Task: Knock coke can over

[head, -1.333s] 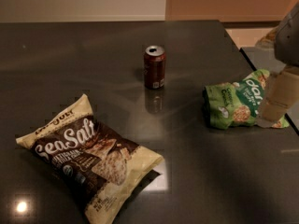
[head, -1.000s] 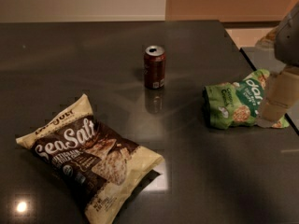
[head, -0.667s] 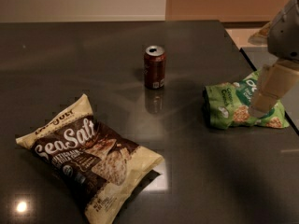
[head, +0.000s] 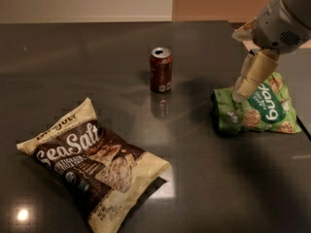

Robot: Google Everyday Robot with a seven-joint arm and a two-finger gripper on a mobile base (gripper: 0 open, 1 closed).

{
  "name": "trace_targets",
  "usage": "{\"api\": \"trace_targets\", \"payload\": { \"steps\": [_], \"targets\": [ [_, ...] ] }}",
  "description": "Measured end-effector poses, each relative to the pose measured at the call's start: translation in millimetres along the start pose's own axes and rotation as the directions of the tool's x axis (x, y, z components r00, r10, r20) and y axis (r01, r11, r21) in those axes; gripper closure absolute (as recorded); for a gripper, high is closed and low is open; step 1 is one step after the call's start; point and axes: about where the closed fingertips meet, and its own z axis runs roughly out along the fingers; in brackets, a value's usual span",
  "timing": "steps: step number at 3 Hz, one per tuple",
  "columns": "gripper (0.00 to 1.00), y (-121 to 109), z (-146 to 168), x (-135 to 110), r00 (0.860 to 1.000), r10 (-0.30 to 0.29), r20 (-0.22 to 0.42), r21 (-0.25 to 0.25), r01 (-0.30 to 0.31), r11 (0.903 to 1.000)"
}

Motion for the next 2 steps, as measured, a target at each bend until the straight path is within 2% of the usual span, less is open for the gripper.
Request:
{"api": "trace_targets", "payload": {
  "steps": [1,2],
  "targets": [
    [0.0,-16,25,-24,0.995,-0.014,0.098,-0.033,0.017,0.9993],
    [0.0,-27,50,-47,0.985,-0.026,0.171,-0.054,0.036,0.9979]
  ]
}}
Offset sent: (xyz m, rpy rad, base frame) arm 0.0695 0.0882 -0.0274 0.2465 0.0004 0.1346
